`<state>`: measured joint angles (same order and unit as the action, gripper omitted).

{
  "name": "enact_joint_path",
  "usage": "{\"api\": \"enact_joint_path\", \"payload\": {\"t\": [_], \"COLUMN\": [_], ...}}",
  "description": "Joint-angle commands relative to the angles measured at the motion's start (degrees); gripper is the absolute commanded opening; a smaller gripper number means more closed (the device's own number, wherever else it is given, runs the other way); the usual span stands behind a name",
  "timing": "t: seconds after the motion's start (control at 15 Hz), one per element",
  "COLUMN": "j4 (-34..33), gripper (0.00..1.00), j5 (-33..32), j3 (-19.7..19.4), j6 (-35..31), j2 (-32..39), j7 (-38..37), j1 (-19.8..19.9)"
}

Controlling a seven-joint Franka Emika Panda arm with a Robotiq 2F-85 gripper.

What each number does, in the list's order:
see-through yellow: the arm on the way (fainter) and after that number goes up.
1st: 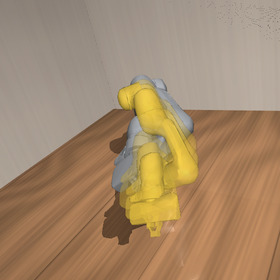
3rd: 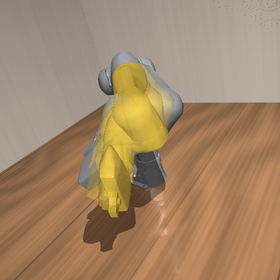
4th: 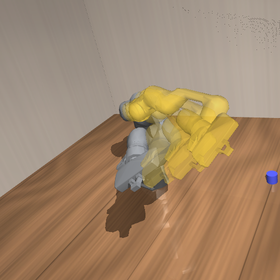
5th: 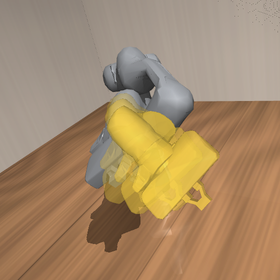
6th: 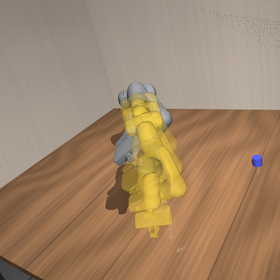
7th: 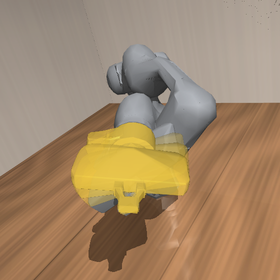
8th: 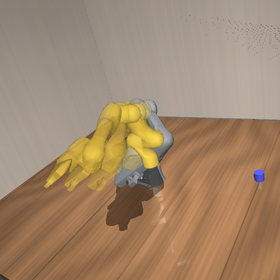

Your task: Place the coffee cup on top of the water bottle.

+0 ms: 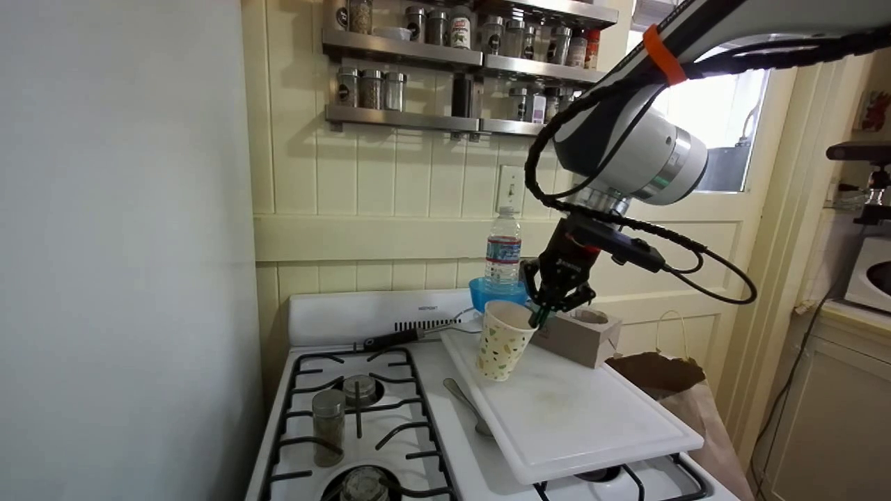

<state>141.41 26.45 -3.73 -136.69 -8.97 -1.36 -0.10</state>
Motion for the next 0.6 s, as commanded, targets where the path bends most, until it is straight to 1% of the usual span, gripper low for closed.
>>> {"api": "enact_joint_path", "payload": {"t": [0.0, 0.13, 0.2, 0.33, 0.53], "j4": [1.80, 1.27, 0.76, -1.27, -6.88], "gripper": [0.01, 0.01, 0.01, 0.01, 0.01], "j5": [-1.57, -3.23, -4.29, -6.51, -11.44], "j3": [0.55, 0.74, 0.76, 0.25, -0.43], "j6": [5.46, 9.80, 13.14, 21.17, 32.59], "j2": [-8.52, -12.54, -14.79, -18.55, -23.27], "j7": [2.49, 3.64, 4.19, 5.00, 3.17], "j1": [-0.31, -0.60, -0.68, -0.58, 1.44]}}
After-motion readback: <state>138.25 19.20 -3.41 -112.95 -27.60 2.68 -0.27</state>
